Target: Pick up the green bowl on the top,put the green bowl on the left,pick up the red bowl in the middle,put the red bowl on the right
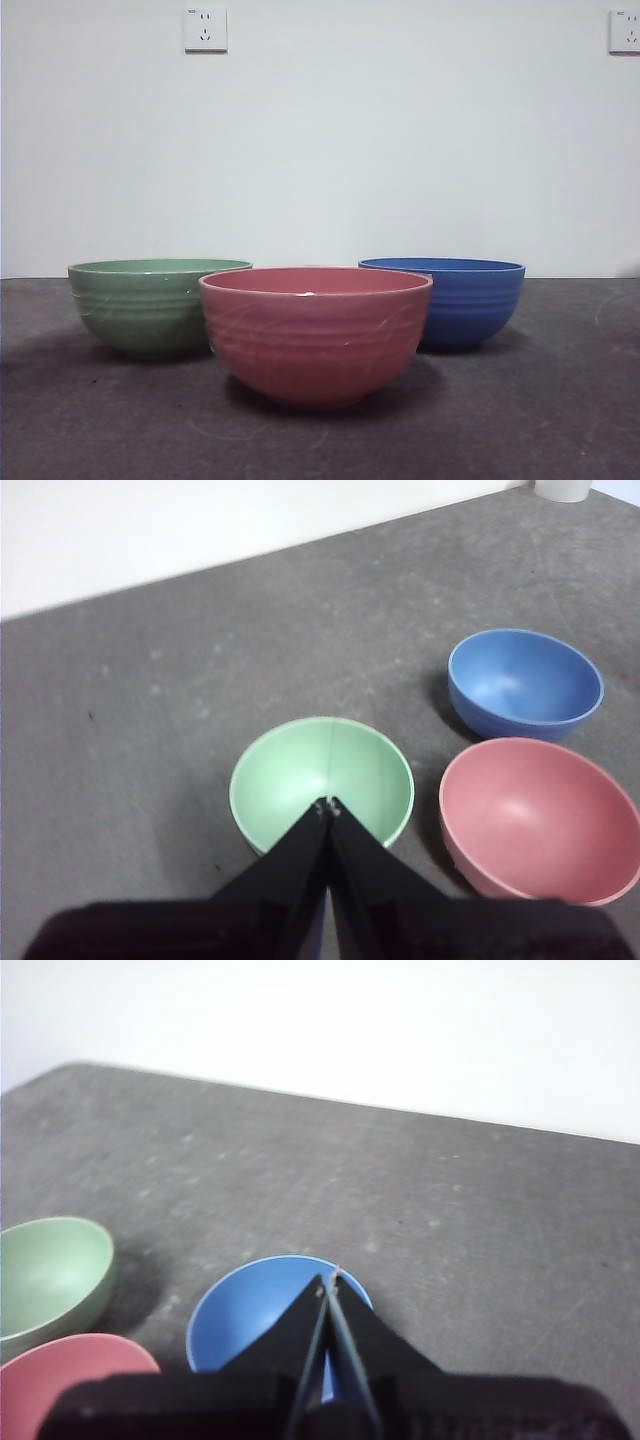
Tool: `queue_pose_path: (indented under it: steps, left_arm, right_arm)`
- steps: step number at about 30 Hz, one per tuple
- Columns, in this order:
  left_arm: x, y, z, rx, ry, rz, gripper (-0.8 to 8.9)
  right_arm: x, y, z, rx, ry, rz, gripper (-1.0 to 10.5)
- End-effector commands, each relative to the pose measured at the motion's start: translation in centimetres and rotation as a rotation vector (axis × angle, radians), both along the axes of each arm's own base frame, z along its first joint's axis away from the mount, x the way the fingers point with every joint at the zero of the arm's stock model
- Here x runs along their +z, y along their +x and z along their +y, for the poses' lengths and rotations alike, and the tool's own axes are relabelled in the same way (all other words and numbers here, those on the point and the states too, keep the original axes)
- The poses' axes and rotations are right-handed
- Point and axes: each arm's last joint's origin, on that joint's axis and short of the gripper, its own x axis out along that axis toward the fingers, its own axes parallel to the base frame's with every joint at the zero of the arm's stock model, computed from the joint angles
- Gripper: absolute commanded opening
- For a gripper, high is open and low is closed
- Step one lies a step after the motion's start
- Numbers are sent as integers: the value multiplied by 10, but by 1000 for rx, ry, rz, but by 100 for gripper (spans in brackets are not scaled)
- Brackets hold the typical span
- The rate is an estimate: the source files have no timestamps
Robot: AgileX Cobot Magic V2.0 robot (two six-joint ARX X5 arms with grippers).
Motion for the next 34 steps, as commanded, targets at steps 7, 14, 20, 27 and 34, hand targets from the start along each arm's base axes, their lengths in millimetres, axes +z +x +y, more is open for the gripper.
queue_pose_path:
  steps: [7,14,20,27,34]
  left_arm:
    - [-51,0,0,26,-15,92,-4]
    - [-57,-2,1,28,14,151,-4]
    - [-57,-2,1,28,13,150,-4]
    - [-44,-28,21,81,37,-79,-4]
    - [-62,-29,39,339,-24,-374,-4]
  right_arm:
    - [-37,-1,-4,-146,109,58,4]
    - [-39,-1,-5,-169,91,69,4]
    - [-39,-1,-5,-169,90,70,4]
    - [-39,-2,-5,-168,89,72,4]
    - [-40,-2,-5,-169,84,81,4]
